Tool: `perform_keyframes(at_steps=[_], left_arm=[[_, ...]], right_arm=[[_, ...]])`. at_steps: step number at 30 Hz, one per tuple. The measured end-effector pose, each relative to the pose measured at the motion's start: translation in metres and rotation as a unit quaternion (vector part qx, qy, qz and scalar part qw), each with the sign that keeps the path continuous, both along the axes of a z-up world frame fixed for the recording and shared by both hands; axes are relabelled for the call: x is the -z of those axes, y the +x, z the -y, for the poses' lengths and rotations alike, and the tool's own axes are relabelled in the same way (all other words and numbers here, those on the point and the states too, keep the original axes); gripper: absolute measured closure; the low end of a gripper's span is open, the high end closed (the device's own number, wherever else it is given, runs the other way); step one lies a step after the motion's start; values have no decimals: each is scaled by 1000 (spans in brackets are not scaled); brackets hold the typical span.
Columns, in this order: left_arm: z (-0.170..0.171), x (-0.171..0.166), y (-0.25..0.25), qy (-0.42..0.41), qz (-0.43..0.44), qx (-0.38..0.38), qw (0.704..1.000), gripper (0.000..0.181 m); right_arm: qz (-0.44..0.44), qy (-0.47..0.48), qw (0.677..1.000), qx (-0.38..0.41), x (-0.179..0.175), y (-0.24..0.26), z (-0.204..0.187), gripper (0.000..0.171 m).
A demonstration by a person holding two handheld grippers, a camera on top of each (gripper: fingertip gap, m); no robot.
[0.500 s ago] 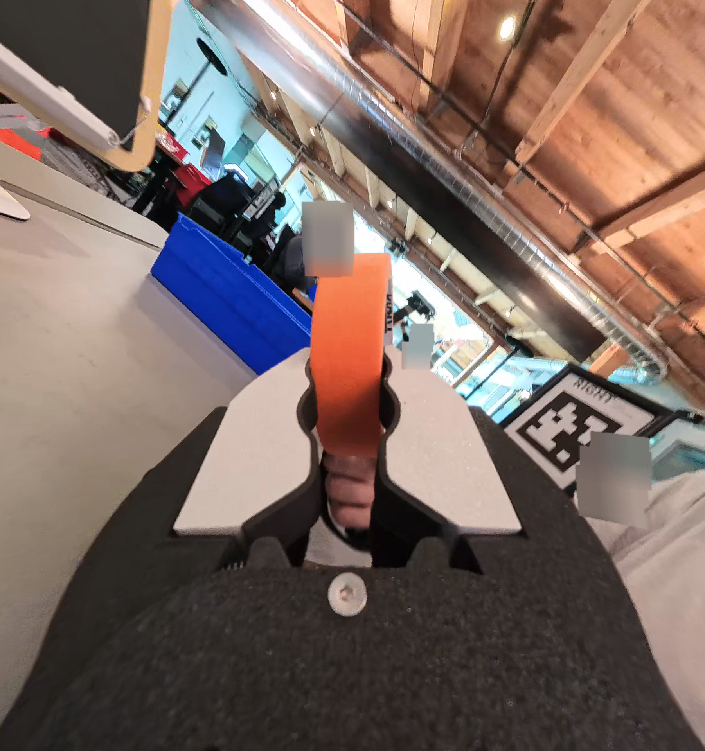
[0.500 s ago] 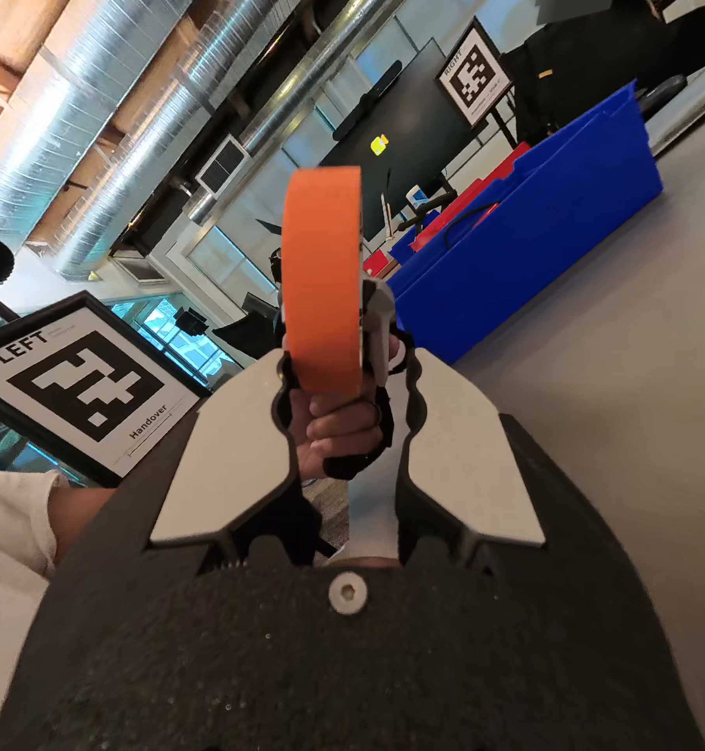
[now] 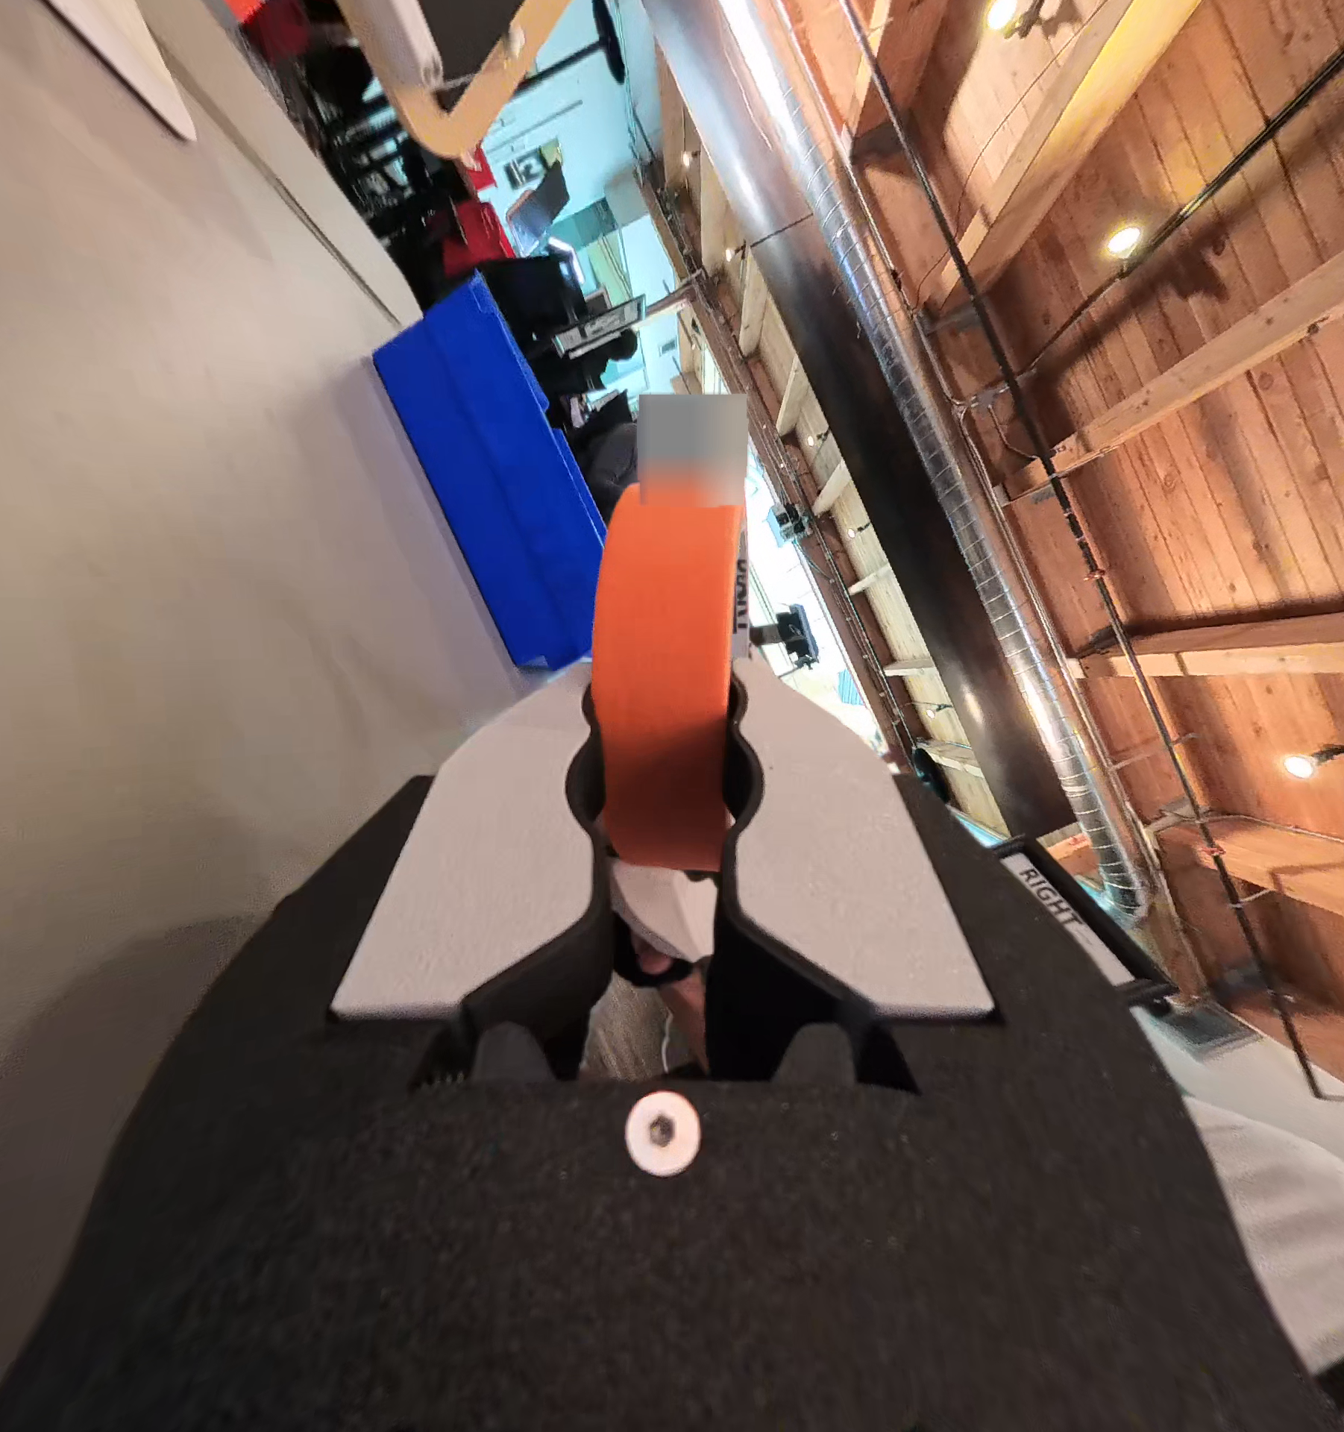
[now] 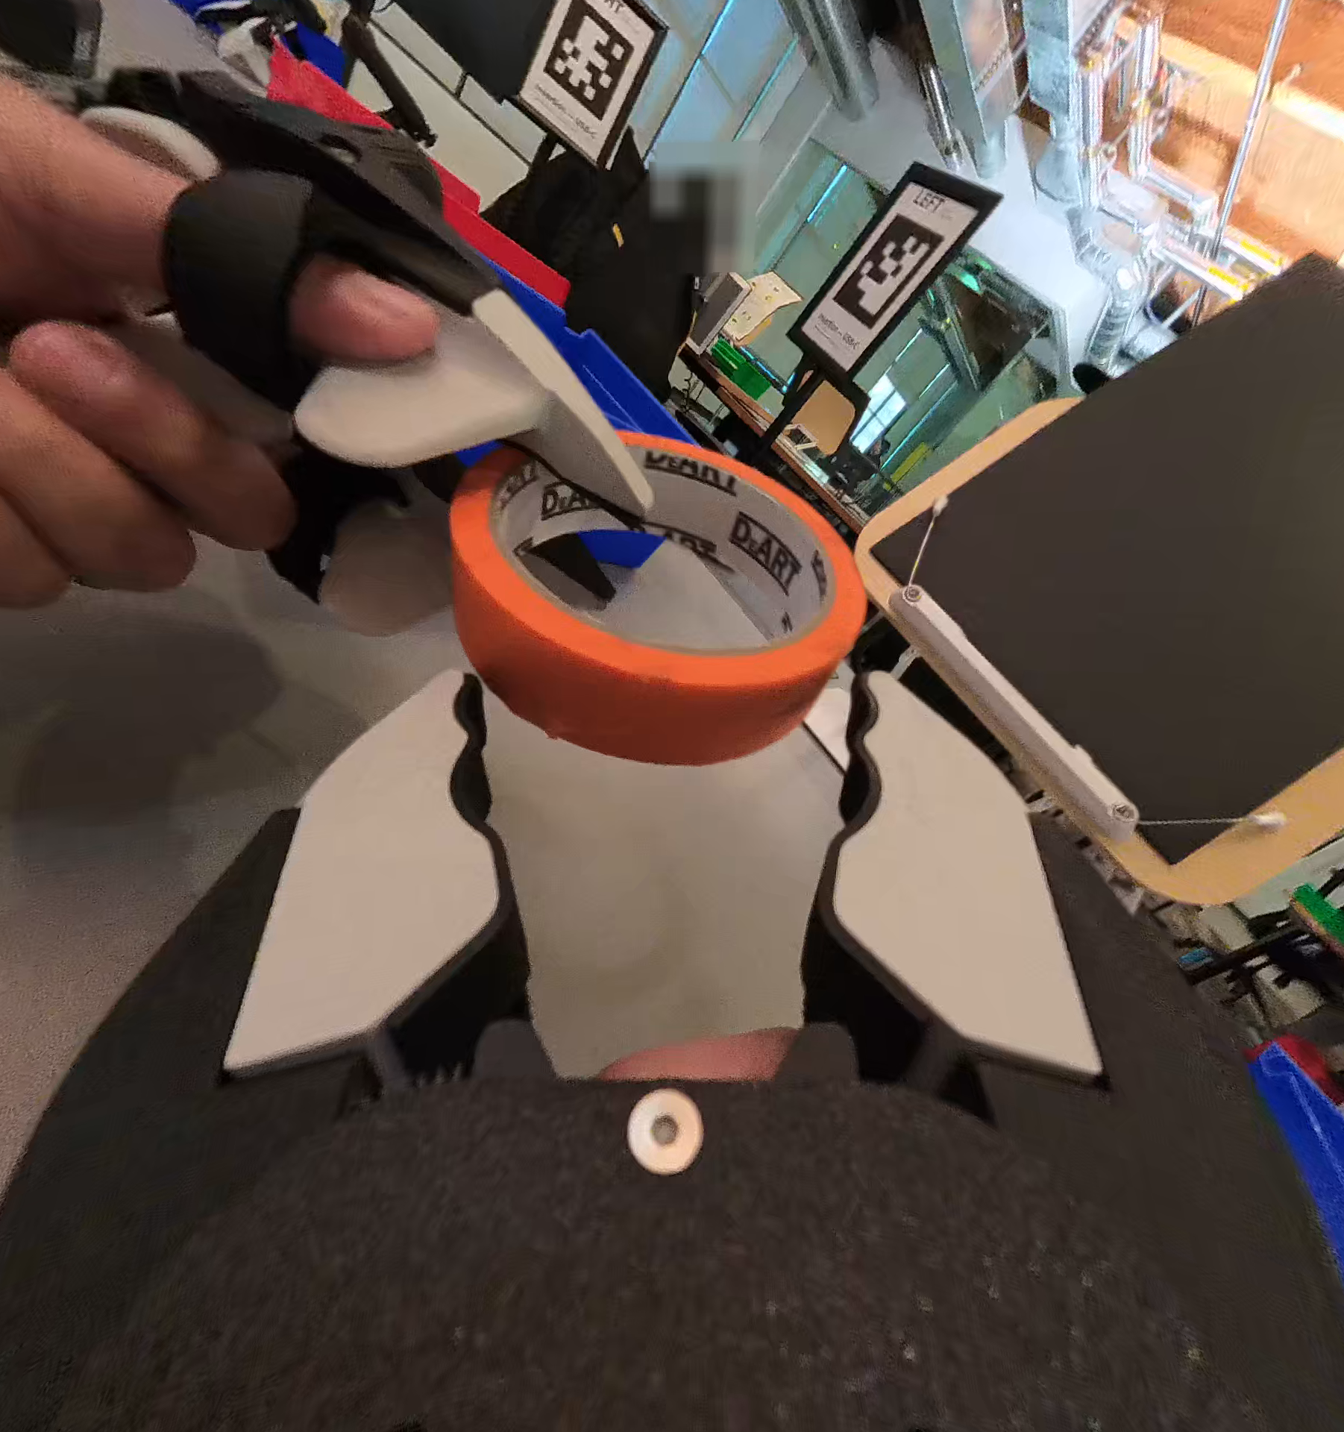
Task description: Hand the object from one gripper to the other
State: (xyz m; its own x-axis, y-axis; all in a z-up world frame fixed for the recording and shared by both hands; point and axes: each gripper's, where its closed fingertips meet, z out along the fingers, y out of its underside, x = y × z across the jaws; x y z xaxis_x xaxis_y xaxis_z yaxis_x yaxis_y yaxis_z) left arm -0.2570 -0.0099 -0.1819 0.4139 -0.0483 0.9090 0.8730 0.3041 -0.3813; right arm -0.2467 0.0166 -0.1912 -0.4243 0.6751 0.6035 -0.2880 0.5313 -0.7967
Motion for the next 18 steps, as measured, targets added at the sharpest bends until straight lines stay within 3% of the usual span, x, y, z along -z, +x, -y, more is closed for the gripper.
perform_keyframes(at_steps=[6, 18], left_arm=[[-11, 10, 13, 10, 43, 59, 997, 155], [-18, 15, 18, 16, 46, 77, 996, 155]], right_arm=[[19, -8, 999, -24, 3, 3, 4, 70], [61, -3, 998, -30, 10, 1, 0, 67]])
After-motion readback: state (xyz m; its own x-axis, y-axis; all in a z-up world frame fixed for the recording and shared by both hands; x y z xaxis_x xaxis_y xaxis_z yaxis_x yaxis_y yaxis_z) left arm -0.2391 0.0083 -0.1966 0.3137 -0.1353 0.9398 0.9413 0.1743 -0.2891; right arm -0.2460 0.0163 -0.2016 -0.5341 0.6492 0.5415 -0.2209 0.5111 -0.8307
